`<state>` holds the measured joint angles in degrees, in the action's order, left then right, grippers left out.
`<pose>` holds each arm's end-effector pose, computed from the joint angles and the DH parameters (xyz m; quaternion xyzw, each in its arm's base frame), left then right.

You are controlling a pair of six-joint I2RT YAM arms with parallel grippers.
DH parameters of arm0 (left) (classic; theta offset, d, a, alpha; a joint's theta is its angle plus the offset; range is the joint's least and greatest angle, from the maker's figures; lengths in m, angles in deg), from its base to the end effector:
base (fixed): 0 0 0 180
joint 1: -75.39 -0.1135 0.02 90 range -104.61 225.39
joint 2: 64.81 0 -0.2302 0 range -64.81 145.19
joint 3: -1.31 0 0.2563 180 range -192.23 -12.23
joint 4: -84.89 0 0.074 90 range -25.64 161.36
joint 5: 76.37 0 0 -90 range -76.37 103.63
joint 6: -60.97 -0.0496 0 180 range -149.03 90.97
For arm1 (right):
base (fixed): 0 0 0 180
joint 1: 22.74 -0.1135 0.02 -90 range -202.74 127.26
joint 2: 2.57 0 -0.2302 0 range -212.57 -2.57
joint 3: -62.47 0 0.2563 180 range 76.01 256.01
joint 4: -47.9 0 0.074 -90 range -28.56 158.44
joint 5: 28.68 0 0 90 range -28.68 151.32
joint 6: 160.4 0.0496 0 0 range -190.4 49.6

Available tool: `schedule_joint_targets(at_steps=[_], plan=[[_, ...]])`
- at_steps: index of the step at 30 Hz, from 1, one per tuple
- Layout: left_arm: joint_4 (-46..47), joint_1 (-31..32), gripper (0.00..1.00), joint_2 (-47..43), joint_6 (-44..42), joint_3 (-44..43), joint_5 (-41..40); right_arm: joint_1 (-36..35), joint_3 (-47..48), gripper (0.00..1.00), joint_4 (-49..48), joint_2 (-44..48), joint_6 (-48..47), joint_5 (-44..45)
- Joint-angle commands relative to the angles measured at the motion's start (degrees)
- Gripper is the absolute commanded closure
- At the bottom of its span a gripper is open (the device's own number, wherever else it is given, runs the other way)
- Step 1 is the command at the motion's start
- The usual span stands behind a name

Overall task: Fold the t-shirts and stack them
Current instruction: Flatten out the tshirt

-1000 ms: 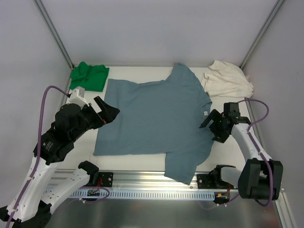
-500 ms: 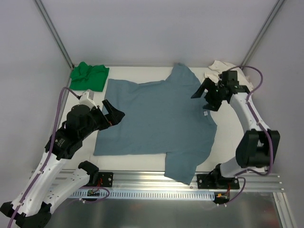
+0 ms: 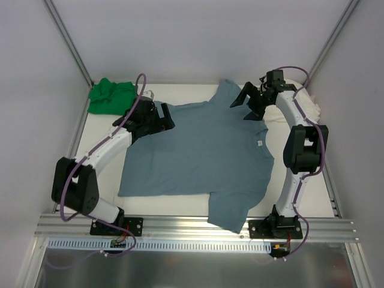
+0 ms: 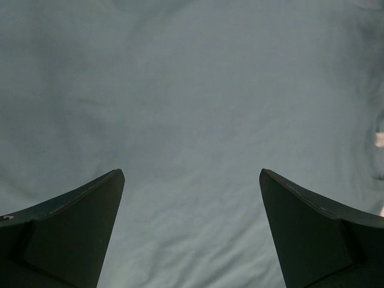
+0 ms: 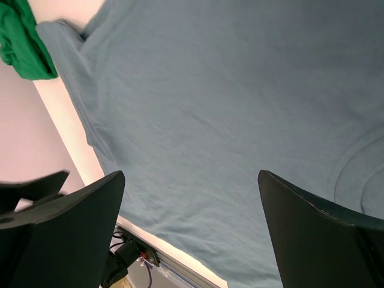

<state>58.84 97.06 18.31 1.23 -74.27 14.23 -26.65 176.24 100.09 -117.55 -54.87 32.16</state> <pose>0.3246 -0.1295 0.2400 -0.0635 0.8790 -0.2111 0.4229 0.4407 0.0543 0.2226 0.0144 0.9221 0.2869 0.2592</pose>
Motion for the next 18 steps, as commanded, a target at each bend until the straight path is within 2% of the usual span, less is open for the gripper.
schedule_joint_targets(at_steps=[1, 9, 18], plan=[[7.06, -4.26, 0.01, 4.24, -0.12, -3.87, 5.54, -0.32, 7.07, 0.01, 1.86, -2.69, -0.85, -2.82], [8.03, -10.59, 0.02, 16.01, -0.56, -7.12, 8.52, -0.23, 12.63, 0.0, 2.74, -9.56, -0.76, -2.65], [10.58, -12.0, 0.01, 23.92, 0.85, -10.2, 12.32, -0.23, 11.48, 0.01, 2.39, -14.65, -0.15, -1.95]])
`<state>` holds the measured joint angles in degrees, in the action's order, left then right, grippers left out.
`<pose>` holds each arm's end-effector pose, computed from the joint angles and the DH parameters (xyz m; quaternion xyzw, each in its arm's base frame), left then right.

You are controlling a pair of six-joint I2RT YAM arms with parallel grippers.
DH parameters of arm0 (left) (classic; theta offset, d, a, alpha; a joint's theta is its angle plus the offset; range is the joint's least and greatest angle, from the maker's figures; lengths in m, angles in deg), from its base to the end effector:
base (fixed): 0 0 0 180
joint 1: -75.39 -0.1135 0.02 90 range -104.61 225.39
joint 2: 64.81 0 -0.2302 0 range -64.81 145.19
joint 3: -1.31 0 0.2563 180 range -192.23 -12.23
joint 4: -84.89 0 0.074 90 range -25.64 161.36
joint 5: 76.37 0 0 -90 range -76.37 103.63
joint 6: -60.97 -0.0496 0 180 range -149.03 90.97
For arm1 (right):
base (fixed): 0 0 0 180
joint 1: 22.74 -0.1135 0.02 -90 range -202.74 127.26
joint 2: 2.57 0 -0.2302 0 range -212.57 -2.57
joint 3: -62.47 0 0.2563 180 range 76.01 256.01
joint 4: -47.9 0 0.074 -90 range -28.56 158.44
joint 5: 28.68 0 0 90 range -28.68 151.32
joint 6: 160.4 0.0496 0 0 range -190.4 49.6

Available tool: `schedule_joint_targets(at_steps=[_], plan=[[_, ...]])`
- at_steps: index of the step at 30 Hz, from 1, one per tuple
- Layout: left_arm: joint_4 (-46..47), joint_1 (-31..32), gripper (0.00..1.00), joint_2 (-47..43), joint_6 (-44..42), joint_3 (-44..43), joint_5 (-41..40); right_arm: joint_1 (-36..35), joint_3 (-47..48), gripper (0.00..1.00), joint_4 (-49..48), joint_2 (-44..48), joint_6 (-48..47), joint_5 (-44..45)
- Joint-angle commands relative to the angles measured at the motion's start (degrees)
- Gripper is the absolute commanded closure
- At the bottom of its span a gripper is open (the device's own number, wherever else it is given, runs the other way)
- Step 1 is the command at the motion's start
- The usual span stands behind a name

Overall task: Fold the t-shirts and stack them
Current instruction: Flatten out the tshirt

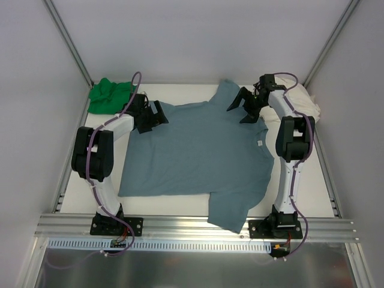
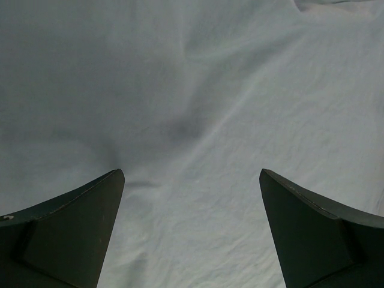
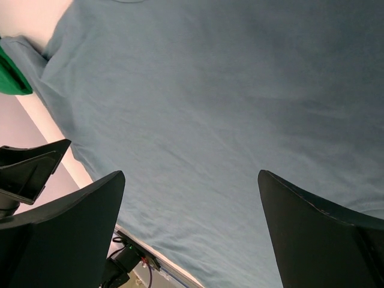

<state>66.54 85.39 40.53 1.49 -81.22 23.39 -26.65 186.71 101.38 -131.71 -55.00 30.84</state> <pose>0.4020 -0.0794 0.1553 -0.1270 0.8990 -0.2153 0.3596 0.4790 0.0580 0.1707 0.0217 0.9308 0.2934 0.2167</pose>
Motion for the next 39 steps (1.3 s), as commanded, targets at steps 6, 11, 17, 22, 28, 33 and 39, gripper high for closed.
schedule_joint_targets(at_steps=[6, 11, 17, 22, 28, 33, 39], plan=[[0.78, -0.51, 0.01, 6.72, 3.23, -5.97, 5.97, 0.21, 0.49, 0.01, 3.11, -2.34, 0.33, 1.91], [0.51, -0.6, 0.01, 5.85, 4.54, -2.56, 4.92, 1.7, -6.01, 0.01, 2.69, -1.47, 1.39, 4.55], [-1.15, -1.03, 0.01, 4.79, 5.69, 0.08, 4.74, 2.84, -13.47, 0.0, 0.5, 0.9, 3.23, 3.59], [-1.16, -1.12, 0.01, 2.25, 7.27, 4.03, 5.36, 3.29, -17.26, 0.01, 1.45, 3.54, 3.15, 3.94], [0.6, -1.12, 0.01, -3.81, 8.5, 11.58, 5.01, 3.64, -27.45, 0.01, -2.05, 10.13, 3.06, 2.0], [1.57, -1.39, 0.01, -9.61, 8.85, 17.65, 4.39, 5.39, -37.01, 0.01, -5.04, 15.93, 3.06, 1.56], [1.13, -1.39, 0.01, -18.22, 8.76, 22.84, 3.6, 6.62, -43.89, 0.01, -6.98, 24.44, 1.83, 3.05]])
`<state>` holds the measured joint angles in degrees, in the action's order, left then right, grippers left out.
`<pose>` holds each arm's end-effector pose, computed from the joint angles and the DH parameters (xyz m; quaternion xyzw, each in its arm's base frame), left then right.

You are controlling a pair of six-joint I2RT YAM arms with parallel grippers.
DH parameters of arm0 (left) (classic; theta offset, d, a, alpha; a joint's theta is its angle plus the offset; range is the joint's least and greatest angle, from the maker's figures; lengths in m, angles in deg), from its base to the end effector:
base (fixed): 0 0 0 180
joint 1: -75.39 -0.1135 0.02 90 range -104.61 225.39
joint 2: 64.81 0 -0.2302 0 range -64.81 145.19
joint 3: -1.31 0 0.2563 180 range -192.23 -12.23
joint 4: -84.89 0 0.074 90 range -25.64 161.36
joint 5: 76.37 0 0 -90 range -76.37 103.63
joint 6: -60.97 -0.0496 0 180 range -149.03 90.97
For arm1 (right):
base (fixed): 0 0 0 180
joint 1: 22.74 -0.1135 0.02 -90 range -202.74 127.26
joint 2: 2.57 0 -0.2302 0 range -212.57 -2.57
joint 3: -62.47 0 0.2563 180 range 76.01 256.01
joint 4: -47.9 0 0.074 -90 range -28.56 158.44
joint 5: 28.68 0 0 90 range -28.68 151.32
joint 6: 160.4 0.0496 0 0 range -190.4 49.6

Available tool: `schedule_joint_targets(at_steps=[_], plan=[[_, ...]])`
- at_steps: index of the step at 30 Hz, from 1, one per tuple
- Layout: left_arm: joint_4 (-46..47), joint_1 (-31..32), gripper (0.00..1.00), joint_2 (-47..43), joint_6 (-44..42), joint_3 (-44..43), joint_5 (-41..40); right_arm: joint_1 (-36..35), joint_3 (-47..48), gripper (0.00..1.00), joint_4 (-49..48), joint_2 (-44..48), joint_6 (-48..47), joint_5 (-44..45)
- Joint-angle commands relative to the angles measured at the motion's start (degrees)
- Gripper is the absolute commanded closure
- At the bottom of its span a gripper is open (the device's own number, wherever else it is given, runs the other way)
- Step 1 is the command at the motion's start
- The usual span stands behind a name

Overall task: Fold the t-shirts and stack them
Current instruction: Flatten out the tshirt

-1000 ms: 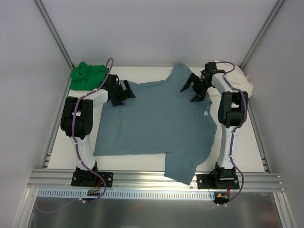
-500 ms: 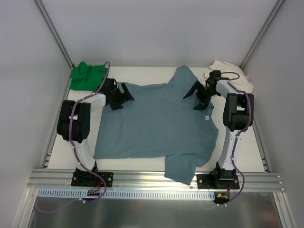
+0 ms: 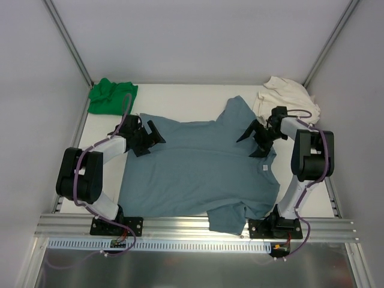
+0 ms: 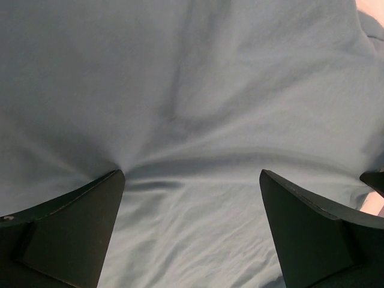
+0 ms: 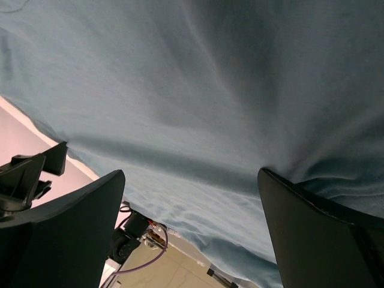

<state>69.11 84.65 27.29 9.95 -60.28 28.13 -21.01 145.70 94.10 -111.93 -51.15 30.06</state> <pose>0.3272 -0.0659 0.1252 -0.1907 0.9020 -0.2578 0.2892 0.3624 0.0148 0.1069 0.1326 0.9432 0.2856 0.1056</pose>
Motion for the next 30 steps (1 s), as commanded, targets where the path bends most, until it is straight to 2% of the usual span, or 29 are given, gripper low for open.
schedule_joint_targets(at_steps=[1, 7, 11, 12, 14, 15, 18, 19, 22, 30], plan=[[-1.45, -0.64, 0.01, -5.95, 0.13, 2.0, -1.23, 0.99, -2.89, 0.0, 0.21, 4.68, -2.37, 4.11], [-1.45, -0.56, 0.01, -15.86, -1.45, -0.89, 1.49, 1.07, 2.98, 0.01, 1.25, 9.95, -4.48, 3.85], [-2.59, -0.56, 0.01, -22.39, -4.08, -5.11, 4.56, 1.07, 15.36, 0.01, 3.98, 9.09, -6.05, 4.02], [-3.38, -0.56, 0.01, -24.05, -4.87, -6.34, 5.53, 1.07, 21.65, 0.0, 5.03, 6.82, -6.06, 3.93], [-4.17, -0.47, 0.01, -25.47, -5.32, -7.05, 8.34, 0.99, 28.19, 0.01, 5.39, 3.38, -5.63, 3.58], [-4.52, -0.47, 0.01, -26.17, -5.32, -7.14, 9.22, 0.99, 34.4, 0.01, 5.48, -1.07, -5.19, 2.8], [-4.26, -0.2, 0.01, -28.81, -5.58, -5.74, 12.56, 0.99, 44.27, 0.01, 5.92, -9.17, -2.82, -0.71], [-4.18, -0.12, 0.01, -30.29, -5.76, -4.78, 13.26, 0.99, 50.74, 0.0, 5.74, -14.77, -2.46, -1.6], [-4.09, -0.12, 0.01, -33.02, -6.55, -2.67, 15.2, 1.16, 60.96, 0.0, 4.7, -24.45, -0.62, -3.97], [-4.52, -0.03, 0.01, -36.28, -9.36, -0.73, 18.1, 3.01, 62.85, 0.01, -10.32, -34.95, 6.41, -9.34]])
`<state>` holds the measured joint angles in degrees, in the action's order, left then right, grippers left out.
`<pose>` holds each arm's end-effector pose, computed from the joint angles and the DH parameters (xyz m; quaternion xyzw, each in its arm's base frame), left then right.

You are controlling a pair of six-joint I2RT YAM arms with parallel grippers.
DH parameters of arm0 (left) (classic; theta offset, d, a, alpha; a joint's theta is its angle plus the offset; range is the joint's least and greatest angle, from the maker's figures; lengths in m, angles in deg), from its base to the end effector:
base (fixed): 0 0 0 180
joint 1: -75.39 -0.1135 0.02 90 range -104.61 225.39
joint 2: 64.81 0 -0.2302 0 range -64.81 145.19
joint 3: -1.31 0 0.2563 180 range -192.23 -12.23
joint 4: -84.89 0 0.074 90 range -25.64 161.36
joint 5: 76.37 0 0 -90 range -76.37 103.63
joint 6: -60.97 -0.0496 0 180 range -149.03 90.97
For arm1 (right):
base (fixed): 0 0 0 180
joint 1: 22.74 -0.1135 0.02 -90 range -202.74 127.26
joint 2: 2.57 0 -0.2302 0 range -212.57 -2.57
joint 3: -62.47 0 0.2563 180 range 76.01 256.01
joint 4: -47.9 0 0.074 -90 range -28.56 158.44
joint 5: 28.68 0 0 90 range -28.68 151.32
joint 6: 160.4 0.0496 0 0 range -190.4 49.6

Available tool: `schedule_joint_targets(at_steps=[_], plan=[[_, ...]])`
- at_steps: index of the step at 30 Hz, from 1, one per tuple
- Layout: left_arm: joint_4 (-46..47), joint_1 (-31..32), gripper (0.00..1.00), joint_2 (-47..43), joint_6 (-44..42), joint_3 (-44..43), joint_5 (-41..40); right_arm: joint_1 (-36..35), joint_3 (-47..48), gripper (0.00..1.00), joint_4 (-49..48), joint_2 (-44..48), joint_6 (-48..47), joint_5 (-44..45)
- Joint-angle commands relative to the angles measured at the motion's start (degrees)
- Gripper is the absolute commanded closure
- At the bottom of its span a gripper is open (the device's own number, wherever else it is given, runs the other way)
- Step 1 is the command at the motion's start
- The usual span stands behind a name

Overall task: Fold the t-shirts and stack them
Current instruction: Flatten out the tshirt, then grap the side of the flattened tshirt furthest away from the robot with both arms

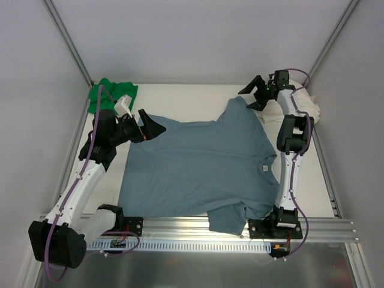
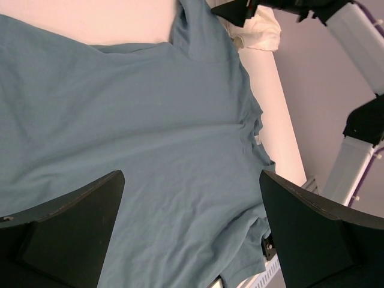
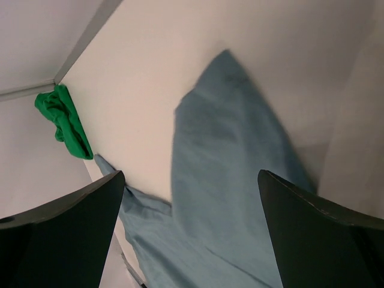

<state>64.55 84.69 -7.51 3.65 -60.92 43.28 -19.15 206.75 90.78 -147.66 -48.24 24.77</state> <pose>0.2565 -0.0669 0.2981 -0.0040 0.7845 -0.3999 0.4740 0.5481 -0.0048 0.1630 0.0743 0.8786 0.3448 0.3220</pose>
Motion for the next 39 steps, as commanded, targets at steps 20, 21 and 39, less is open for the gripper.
schedule_joint_targets(at_steps=[20, 21, 39], plan=[[2.33, -0.07, 0.01, 1.41, -4.74, 2.9, 3.31, 3.52, 4.97, 0.01, -16.95, -8.18, 12.21, -5.28], [2.59, -0.07, 0.01, 1.5, -4.74, 2.81, 3.48, 3.52, 4.88, 0.01, -16.95, -8.27, 12.3, -5.19], [1.71, -0.07, 0.01, 1.5, -5.79, 4.48, 2.43, 0.71, 2.24, 0.0, -18.71, -10.82, 15.38, -10.46]])
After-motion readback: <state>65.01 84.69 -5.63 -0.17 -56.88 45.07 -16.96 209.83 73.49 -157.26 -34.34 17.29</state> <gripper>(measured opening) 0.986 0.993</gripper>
